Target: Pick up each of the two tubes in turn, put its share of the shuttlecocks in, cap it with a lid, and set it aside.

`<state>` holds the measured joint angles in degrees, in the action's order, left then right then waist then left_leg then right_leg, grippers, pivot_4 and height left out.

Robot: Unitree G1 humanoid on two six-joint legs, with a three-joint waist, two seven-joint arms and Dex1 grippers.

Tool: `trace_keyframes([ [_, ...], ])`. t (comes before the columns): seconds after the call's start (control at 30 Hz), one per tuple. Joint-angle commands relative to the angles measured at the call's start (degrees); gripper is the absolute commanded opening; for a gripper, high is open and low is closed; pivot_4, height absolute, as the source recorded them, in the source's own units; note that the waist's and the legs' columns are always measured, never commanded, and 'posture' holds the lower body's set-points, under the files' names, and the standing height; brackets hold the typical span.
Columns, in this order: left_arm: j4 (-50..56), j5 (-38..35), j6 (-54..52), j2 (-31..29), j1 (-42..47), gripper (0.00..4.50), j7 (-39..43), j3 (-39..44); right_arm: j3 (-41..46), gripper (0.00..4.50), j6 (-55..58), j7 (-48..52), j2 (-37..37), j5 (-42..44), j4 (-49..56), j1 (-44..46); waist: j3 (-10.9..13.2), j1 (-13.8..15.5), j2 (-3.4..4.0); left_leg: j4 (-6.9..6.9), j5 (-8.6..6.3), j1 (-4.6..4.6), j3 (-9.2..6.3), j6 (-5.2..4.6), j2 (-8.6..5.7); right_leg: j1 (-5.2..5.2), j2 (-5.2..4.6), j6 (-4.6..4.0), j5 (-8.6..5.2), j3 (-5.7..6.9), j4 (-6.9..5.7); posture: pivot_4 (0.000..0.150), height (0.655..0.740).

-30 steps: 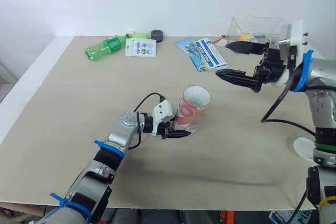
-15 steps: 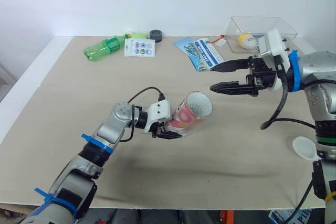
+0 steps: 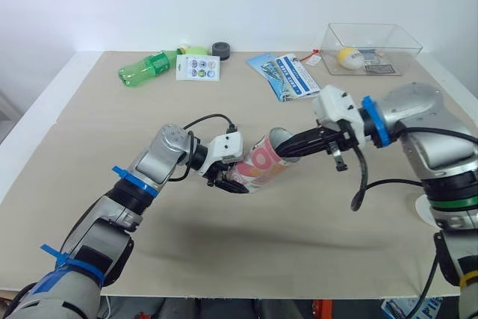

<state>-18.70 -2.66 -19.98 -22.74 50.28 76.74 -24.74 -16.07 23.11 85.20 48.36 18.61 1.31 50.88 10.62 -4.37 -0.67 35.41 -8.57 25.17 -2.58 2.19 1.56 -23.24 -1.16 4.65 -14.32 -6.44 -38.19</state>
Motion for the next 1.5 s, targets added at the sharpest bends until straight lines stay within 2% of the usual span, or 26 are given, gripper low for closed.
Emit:
trace_keyframes([
  [0.03, -1.6, 1.0, 0.5, 0.0, 1.4, 2.68, -0.9, 0.4, -4.2, 0.12, -2.6, 2.3, -0.8, -5.0, -1.2, 2.2, 0.0, 0.0, 0.00, 0.00, 0.00, -0.01, 0.00, 0.00, 0.00, 0.00, 0.00, 0.00, 0.00, 0.00, 0.00, 0.150, 0.7400],
  [0.17, -2.3, 0.9, 0.6, 0.9, 2.5, 2.68, -1.2, 0.6, -10.0, 0.12, -7.4, 4.6, -3.3, -11.6, -5.3, 6.5, 0.0, 0.0, 0.00, 0.08, 0.02, -0.03, 0.01, 0.02, 0.00, 0.02, 0.00, -0.05, 0.07, 0.02, -0.01, 0.150, 0.7400],
  [0.47, -3.0, 0.7, 0.5, 2.0, 3.3, 2.68, -1.4, 1.3, -17.8, 0.12, -9.6, 7.3, -8.6, -16.6, -10.7, 13.1, 0.0, 0.0, -0.03, 0.11, 0.18, -0.05, -0.01, 0.20, 0.05, 0.02, 0.02, -0.26, 0.14, 0.03, -0.02, 0.150, 0.7400],
  [0.67, -2.5, 0.4, 0.1, 1.8, 2.4, 2.68, -1.6, 1.6, -18.4, 0.12, -9.7, 7.3, -6.7, -12.0, -10.8, 15.2, 0.0, 0.0, -0.04, 0.11, 0.20, -0.09, 0.00, 0.18, 0.07, 0.03, 0.03, -0.29, 0.19, 0.03, -0.04, 0.150, 0.7400],
  [1.0, -1.8, 0.3, -0.3, 1.0, 0.6, 2.68, -2.1, 1.5, -14.7, 0.12, -5.9, 7.3, 3.9, 1.9, -6.5, 17.8, 0.0, 0.1, -0.05, -0.03, 0.17, 0.05, -0.03, 0.21, 0.03, -0.06, -0.01, -0.04, 0.09, 0.03, -0.02, 0.150, 0.7400],
  [1.27, -1.8, 0.3, -0.2, 1.1, 0.1, 2.68, -2.6, 1.3, -4.7, 0.12, 1.9, 7.0, 7.7, 7.8, -4.6, 15.0, 0.0, 0.1, -0.06, -0.04, 0.12, 0.04, -0.04, 0.23, 0.03, -0.06, -0.01, -0.06, 0.04, 0.03, -0.02, 0.150, 0.7400],
  [1.37, -2.4, 0.0, 1.0, 1.5, -0.3, 2.68, -3.5, 2.0, 2.3, 0.12, 8.2, 4.5, 8.9, 12.4, -3.3, 11.3, 0.0, 0.2, -0.07, -0.03, 0.12, 0.04, -0.03, 0.23, 0.02, -0.05, -0.02, -0.07, 0.03, 0.04, -0.02, 0.150, 0.7400],
  [1.5, -3.2, -1.5, 4.8, 2.7, -2.3, 2.68, -5.7, 4.5, 15.3, 0.12, 15.0, -4.6, 8.1, 18.4, -3.1, 3.6, 0.0, 0.3, -0.08, -0.03, 0.12, 0.05, -0.02, 0.22, -0.01, -0.04, -0.08, -0.05, 0.05, 0.05, -0.01, 0.150, 0.7400],
])
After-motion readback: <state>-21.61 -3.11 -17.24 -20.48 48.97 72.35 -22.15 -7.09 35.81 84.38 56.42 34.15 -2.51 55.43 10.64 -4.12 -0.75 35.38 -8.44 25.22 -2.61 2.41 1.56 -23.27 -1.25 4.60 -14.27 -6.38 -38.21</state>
